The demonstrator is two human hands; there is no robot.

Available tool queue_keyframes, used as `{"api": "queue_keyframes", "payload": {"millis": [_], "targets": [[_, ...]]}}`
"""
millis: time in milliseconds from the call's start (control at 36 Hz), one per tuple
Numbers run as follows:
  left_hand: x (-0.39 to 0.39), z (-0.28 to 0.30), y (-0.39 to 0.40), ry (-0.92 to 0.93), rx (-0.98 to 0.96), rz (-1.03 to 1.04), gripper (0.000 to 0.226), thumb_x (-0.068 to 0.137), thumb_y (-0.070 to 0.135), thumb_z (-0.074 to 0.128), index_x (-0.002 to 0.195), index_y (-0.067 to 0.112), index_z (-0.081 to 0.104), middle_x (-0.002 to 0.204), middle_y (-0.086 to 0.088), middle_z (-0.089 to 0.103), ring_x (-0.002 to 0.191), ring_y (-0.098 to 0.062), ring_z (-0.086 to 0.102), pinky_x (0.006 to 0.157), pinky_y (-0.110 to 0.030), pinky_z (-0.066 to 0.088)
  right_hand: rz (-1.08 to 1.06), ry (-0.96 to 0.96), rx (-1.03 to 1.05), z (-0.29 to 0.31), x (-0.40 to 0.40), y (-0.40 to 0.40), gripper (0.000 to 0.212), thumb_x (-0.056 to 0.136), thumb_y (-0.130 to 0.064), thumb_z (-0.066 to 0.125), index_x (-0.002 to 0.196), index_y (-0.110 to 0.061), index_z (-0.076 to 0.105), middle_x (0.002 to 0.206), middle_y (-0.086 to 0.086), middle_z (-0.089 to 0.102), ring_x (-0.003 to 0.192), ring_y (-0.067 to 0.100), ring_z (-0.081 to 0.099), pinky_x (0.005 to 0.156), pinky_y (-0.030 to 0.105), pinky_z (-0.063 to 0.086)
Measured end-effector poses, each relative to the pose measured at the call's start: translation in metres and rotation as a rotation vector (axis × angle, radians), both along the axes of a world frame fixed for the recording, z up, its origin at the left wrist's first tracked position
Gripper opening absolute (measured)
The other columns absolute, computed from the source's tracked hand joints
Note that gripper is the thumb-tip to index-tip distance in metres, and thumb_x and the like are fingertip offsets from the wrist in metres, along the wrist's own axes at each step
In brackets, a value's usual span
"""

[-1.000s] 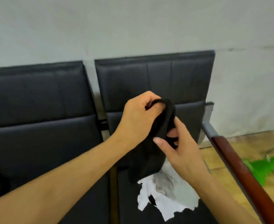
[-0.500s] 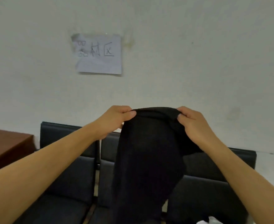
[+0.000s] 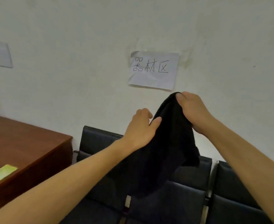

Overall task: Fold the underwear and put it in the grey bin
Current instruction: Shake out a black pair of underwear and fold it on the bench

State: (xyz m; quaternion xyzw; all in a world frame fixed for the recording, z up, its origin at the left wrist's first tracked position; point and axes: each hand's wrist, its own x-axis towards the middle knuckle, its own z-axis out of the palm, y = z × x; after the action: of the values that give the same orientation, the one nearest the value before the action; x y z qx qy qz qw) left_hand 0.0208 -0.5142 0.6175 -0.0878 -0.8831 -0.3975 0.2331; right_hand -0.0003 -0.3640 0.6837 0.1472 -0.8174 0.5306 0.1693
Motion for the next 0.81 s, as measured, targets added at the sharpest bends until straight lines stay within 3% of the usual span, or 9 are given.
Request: {"api": "queue_keyframes", "payload": {"millis": [83, 194, 250, 333, 417, 500, 556, 694, 806], "targets": [[0.018, 0.000, 0.004, -0.014, 0.056, -0.166, 0.028, 0.092, 0.047, 0.050, 0.099, 0.020, 0.047, 0.089, 0.006, 0.056, 0.078, -0.007, 0.054, 0.071, -0.029, 0.048, 0.124, -0.132, -0.165, 0.000, -0.002, -0.023, 0.030, 0.099, -0.024, 0.045, 0.074, -0.009, 0.048, 0.065, 0.008, 0.056, 0.058, 0.020, 0.057, 0.055, 0.033, 0.050], [0.016, 0.001, 0.000, -0.161, 0.182, -0.315, 0.049, 0.083, 0.055, 0.059, 0.121, 0.029, 0.042, 0.109, 0.016, 0.051, 0.095, 0.001, 0.052, 0.074, -0.015, 0.041, 0.192, -0.199, -0.294, 0.002, 0.001, -0.040, 0.027, 0.094, -0.023, 0.057, 0.075, -0.006, 0.048, 0.063, 0.014, 0.062, 0.055, 0.022, 0.064, 0.055, 0.031, 0.055], [0.009, 0.004, -0.010, -0.135, 0.201, -0.279, 0.040, 0.088, 0.044, 0.060, 0.118, 0.019, 0.054, 0.109, 0.004, 0.063, 0.095, -0.008, 0.059, 0.080, -0.022, 0.047, 0.175, -0.163, -0.298, 0.004, -0.001, -0.041, 0.032, 0.091, -0.025, 0.062, 0.070, -0.009, 0.045, 0.058, 0.013, 0.063, 0.053, 0.022, 0.065, 0.052, 0.029, 0.056], [-0.003, 0.013, -0.032, -0.096, 0.355, -0.233, 0.027, 0.092, 0.029, 0.059, 0.097, 0.004, 0.067, 0.098, -0.017, 0.070, 0.082, -0.018, 0.063, 0.077, -0.030, 0.049, 0.141, -0.103, -0.258, 0.009, -0.002, -0.030, 0.037, 0.088, -0.032, 0.064, 0.068, -0.014, 0.040, 0.050, 0.009, 0.063, 0.053, 0.021, 0.066, 0.048, 0.026, 0.053], [-0.011, 0.022, -0.047, -0.132, 0.466, -0.284, 0.029, 0.088, 0.033, 0.063, 0.092, 0.005, 0.071, 0.092, -0.013, 0.072, 0.083, -0.023, 0.068, 0.077, -0.035, 0.055, 0.091, -0.072, -0.235, 0.011, -0.004, -0.010, 0.038, 0.088, -0.036, 0.064, 0.067, -0.016, 0.039, 0.044, 0.004, 0.058, 0.053, 0.020, 0.065, 0.046, 0.023, 0.050], [-0.015, 0.033, -0.056, -0.181, 0.478, -0.331, 0.032, 0.087, 0.040, 0.062, 0.091, 0.009, 0.072, 0.085, -0.005, 0.073, 0.075, -0.015, 0.068, 0.060, -0.025, 0.054, 0.073, -0.064, -0.199, 0.009, -0.007, 0.003, 0.037, 0.088, -0.035, 0.063, 0.067, -0.016, 0.040, 0.042, 0.002, 0.055, 0.052, 0.019, 0.065, 0.046, 0.023, 0.050], [-0.020, 0.038, -0.057, -0.250, 0.500, -0.381, 0.034, 0.088, 0.043, 0.060, 0.095, 0.012, 0.072, 0.090, -0.003, 0.074, 0.078, -0.014, 0.070, 0.060, -0.023, 0.054, 0.060, -0.063, -0.182, 0.006, -0.010, 0.009, 0.035, 0.090, -0.032, 0.062, 0.067, -0.016, 0.041, 0.042, 0.002, 0.055, 0.052, 0.019, 0.064, 0.048, 0.024, 0.051], [-0.038, 0.051, -0.065, -0.305, 0.625, -0.407, 0.033, 0.095, 0.034, 0.052, 0.113, 0.010, 0.066, 0.109, -0.004, 0.071, 0.101, -0.017, 0.067, 0.076, -0.025, 0.053, 0.004, -0.024, -0.175, 0.004, -0.022, 0.025, 0.030, 0.089, -0.016, 0.060, 0.066, -0.014, 0.041, 0.058, 0.008, 0.057, 0.058, 0.020, 0.061, 0.060, 0.030, 0.056], [-0.054, 0.057, -0.076, -0.294, 0.626, -0.388, 0.030, 0.093, 0.032, 0.056, 0.112, 0.011, 0.067, 0.106, -0.004, 0.072, 0.097, -0.017, 0.069, 0.076, -0.026, 0.055, 0.090, -0.087, -0.135, 0.004, -0.027, 0.045, 0.037, 0.088, -0.013, 0.063, 0.062, -0.016, 0.037, 0.073, 0.008, 0.051, 0.071, 0.018, 0.058, 0.070, 0.031, 0.051]]}}
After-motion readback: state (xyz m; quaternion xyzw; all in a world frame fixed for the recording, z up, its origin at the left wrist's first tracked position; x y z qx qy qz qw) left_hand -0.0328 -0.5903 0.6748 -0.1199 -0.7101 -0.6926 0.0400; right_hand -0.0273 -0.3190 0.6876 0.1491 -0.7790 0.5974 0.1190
